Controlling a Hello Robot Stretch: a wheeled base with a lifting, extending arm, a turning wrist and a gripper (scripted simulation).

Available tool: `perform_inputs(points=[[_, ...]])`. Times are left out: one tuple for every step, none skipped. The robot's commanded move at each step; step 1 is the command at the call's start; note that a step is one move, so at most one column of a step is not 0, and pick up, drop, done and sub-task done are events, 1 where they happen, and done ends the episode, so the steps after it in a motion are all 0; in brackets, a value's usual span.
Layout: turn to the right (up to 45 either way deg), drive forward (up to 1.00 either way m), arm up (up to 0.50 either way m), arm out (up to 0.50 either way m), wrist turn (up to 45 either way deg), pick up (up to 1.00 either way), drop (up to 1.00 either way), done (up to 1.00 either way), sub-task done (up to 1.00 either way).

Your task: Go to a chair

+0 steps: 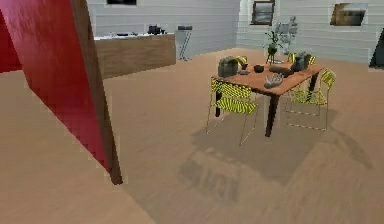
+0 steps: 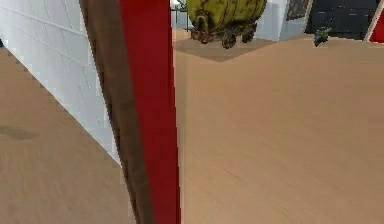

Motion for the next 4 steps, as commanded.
perform_inputs(points=[[0.0,0.45,0.00,0.00,0.0,0.00,0.00,0.00,0.00],[39.0,0.00,0.00,0.00,0.0,0.00,0.00,0.00,0.00],[3.0,0.00,0.00,0.00,0.0,0.00,0.00,0.00,0.00],[0.0,0.50,0.00,0.00,0.0,0.00,0.00,0.00,0.00]])
